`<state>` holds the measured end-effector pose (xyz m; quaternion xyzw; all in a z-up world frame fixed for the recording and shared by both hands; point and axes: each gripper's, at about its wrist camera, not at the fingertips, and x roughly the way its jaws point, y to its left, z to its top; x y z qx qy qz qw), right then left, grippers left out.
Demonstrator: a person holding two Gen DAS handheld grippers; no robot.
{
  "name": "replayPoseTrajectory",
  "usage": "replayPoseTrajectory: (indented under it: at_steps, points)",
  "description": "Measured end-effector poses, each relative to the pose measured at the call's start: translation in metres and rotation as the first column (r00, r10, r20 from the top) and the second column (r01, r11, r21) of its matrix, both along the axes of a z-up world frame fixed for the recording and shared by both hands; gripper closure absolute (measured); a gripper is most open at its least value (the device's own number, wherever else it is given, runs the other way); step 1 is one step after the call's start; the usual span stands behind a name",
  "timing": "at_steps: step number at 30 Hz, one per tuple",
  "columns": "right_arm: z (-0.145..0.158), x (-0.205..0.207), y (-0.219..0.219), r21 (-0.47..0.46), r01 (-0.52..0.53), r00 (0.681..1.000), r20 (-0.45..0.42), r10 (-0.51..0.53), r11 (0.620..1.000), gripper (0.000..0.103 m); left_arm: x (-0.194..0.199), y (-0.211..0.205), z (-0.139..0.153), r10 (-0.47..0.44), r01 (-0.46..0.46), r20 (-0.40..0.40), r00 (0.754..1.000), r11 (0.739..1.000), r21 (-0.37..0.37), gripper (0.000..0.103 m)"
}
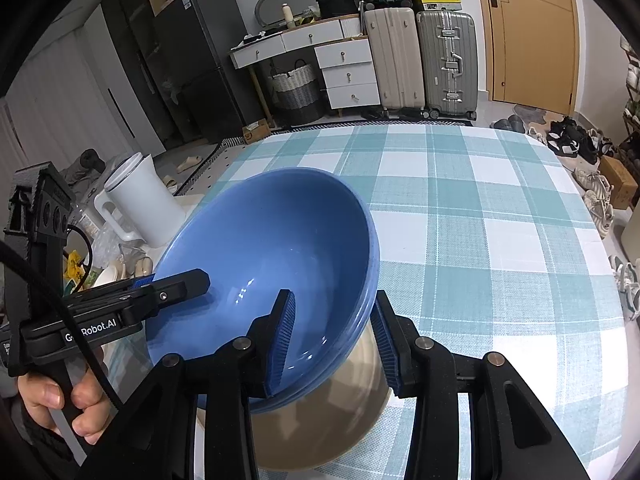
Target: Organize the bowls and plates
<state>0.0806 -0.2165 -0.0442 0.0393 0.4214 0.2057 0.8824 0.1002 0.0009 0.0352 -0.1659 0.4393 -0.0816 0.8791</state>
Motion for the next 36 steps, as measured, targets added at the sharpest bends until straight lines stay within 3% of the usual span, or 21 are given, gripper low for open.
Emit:
replayPoseTrajectory:
  at_steps: [2, 4, 6, 8, 10, 13, 17, 20, 23, 31, 36]
  points:
    - [0.0, 0.0, 0.0, 0.001, -0.003, 1.0, -0.003, 0.003, 1.0, 0.063, 0.001, -0.001, 0.0, -0.002, 0.002, 0.001, 1.0, 1.0, 0.005, 0.071]
    - [-0.001, -0.001, -0.001, 0.0, -0.006, 1.0, -0.006, 0.006, 1.0, 0.056, 0.0, -0.002, 0.001, -0.001, 0.001, 0.004, 1.0, 1.0, 0.017, 0.069]
    - [0.0, -0.003, -0.003, -0.006, -0.012, 1.0, 0.006, 0.012, 1.0, 0.051, -0.003, -0.004, 0.002, 0.009, -0.01, 0.01, 1.0, 0.999, 0.044, 0.056]
    - [0.003, -0.006, -0.005, -0.031, -0.003, 0.999, 0.034, 0.004, 1.0, 0.048, -0.006, -0.004, 0.004, 0.014, -0.016, 0.022, 1.0, 0.998, 0.066, 0.05]
    - [0.005, -0.007, -0.01, -0.014, -0.003, 0.999, 0.037, 0.004, 1.0, 0.038, -0.011, -0.003, 0.007, 0.012, -0.016, 0.043, 0.999, 0.997, 0.075, 0.045]
    - [0.005, -0.011, -0.018, 0.012, -0.018, 0.999, 0.038, 0.018, 1.0, 0.028, -0.021, 0.002, 0.012, 0.003, -0.008, 0.085, 0.996, 0.998, 0.063, 0.025]
    - [0.008, -0.028, -0.028, 0.031, -0.072, 0.991, 0.113, 0.068, 0.997, 0.014, -0.038, 0.007, 0.018, -0.009, -0.005, 0.136, 0.991, 0.995, 0.102, 0.02]
    - [0.01, -0.043, -0.035, 0.051, -0.113, 0.978, 0.18, 0.102, 0.992, 0.007, -0.051, 0.012, 0.019, -0.009, -0.014, 0.171, 0.985, 0.991, 0.131, 0.001]
    - [0.011, -0.056, -0.043, 0.057, -0.129, 0.963, 0.245, 0.111, 0.99, 0.001, -0.068, 0.019, 0.021, -0.007, -0.03, 0.229, 0.974, 0.987, 0.158, 0.001]
    - [-0.007, -0.073, -0.064, 0.089, -0.169, 0.936, 0.325, 0.132, 0.982, 0.001, -0.107, 0.037, 0.018, -0.037, -0.04, 0.364, 0.931, 0.979, 0.201, 0.001]
    - [-0.018, -0.085, -0.071, 0.071, -0.174, 0.925, 0.355, 0.138, 0.982, 0.001, -0.123, 0.043, 0.011, -0.052, -0.045, 0.408, 0.912, 0.974, 0.223, 0.001]
